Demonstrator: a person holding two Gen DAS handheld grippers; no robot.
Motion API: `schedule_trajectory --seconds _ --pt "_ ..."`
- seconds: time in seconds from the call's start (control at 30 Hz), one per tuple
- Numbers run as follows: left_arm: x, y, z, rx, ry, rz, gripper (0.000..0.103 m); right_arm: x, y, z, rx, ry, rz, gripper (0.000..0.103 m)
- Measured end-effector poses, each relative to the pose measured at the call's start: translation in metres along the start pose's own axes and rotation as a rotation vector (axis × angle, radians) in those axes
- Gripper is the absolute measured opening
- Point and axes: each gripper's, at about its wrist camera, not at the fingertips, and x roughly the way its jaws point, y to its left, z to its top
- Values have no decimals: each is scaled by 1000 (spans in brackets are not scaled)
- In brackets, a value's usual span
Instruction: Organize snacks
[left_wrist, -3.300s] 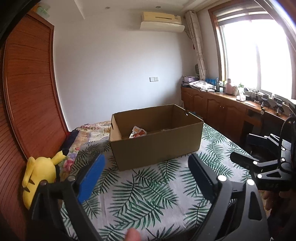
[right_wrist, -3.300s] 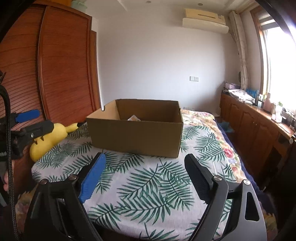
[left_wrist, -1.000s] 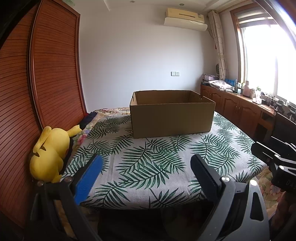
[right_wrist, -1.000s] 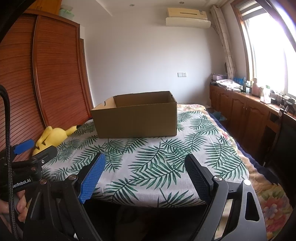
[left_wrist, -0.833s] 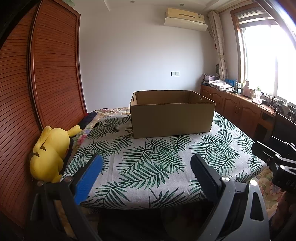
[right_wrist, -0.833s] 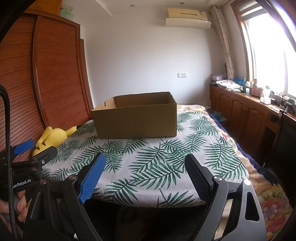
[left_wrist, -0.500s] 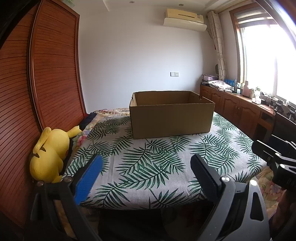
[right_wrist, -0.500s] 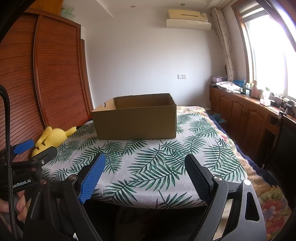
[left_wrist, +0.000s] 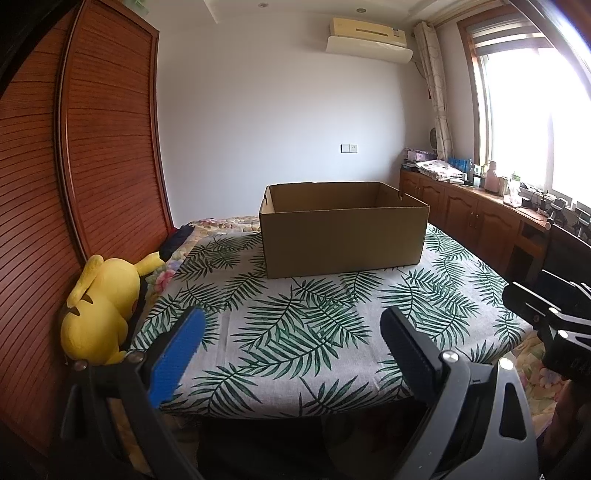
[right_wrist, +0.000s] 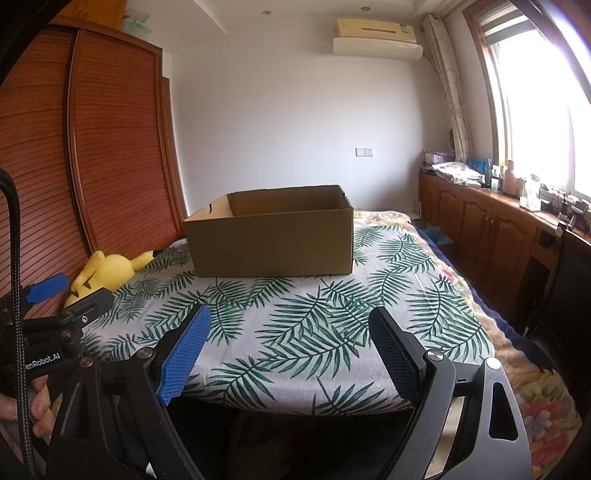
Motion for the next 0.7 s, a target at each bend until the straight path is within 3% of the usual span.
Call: schedule_trajectory --seconds 0.7 --pt "1 -3 -1 -4 2 4 97 0 0 -2 -1 4 2 89"
